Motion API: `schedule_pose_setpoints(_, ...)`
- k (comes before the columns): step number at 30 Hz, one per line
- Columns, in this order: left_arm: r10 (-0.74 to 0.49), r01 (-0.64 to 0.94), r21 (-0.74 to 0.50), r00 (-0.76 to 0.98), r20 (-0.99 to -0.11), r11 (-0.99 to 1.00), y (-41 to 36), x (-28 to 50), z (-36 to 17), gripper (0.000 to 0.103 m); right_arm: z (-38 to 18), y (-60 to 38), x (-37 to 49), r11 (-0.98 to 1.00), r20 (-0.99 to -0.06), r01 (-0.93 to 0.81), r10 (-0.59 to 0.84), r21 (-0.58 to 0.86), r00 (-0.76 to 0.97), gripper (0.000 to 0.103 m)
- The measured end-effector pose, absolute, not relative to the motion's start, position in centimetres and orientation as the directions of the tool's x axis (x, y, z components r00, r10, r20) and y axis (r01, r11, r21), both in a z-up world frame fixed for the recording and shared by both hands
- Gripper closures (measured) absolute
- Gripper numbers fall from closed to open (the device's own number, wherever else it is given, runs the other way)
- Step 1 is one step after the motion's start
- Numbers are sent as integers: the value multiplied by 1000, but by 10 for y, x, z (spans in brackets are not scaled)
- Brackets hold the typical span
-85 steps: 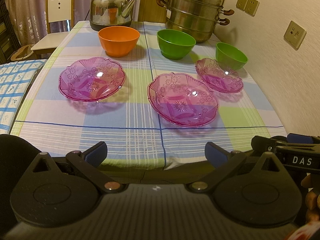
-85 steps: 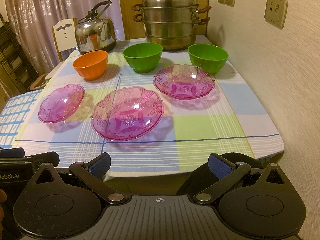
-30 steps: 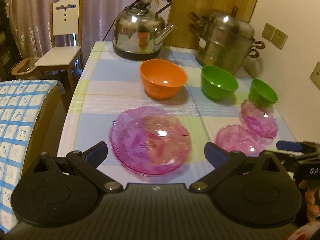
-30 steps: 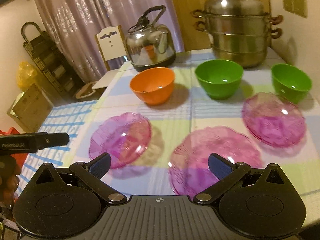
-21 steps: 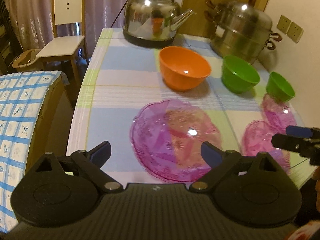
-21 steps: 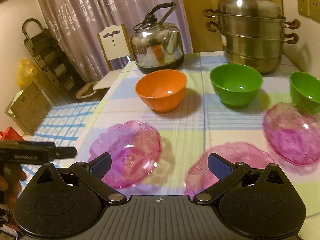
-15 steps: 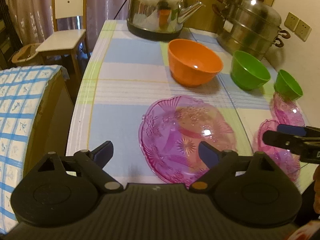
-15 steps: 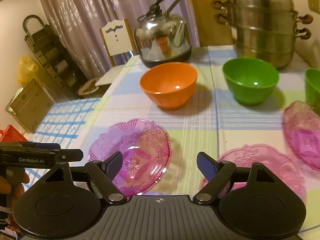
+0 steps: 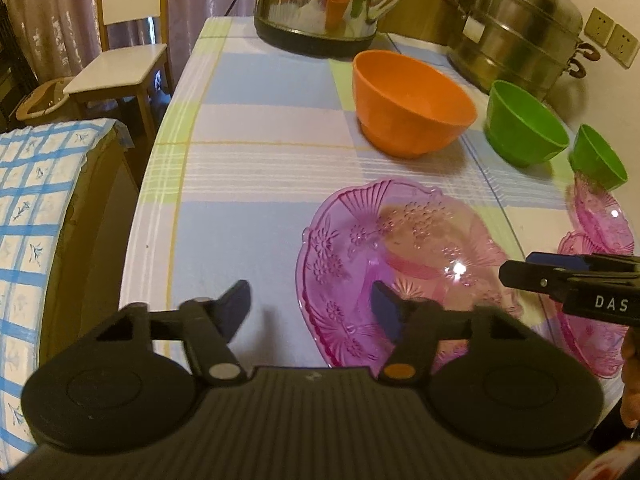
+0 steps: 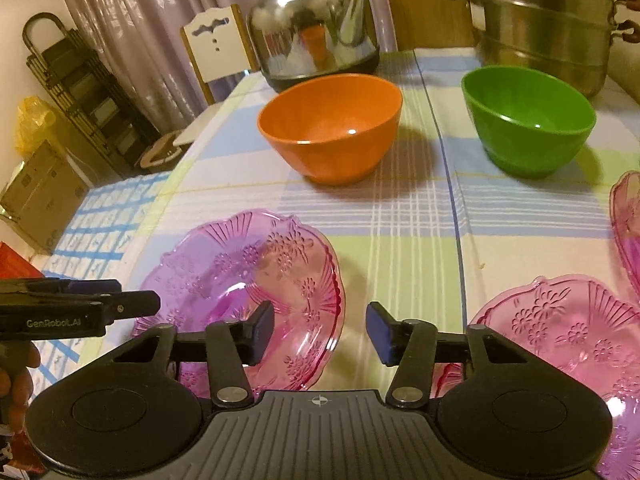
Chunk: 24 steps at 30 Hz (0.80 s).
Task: Organize plates and bowls
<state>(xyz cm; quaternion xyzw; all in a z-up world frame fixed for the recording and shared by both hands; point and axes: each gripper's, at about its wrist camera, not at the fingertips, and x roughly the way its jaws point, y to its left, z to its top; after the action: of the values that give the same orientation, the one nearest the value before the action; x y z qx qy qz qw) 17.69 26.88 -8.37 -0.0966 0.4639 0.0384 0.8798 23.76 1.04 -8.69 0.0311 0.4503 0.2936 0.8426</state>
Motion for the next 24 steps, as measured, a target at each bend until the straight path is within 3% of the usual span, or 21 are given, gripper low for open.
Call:
schedule_pose_setpoints(6, -40, -154, -150, 556, -830, 977, 270, 183, -92, 66, -95, 13, 243, 829, -755, -452, 519, 330, 400, 63)
schedule_pose_setpoints(24, -16, -166, -127, 546, -838, 978, 269, 187, -94, 93, -100, 12, 247, 841, -774, -419, 506, 343, 382, 91)
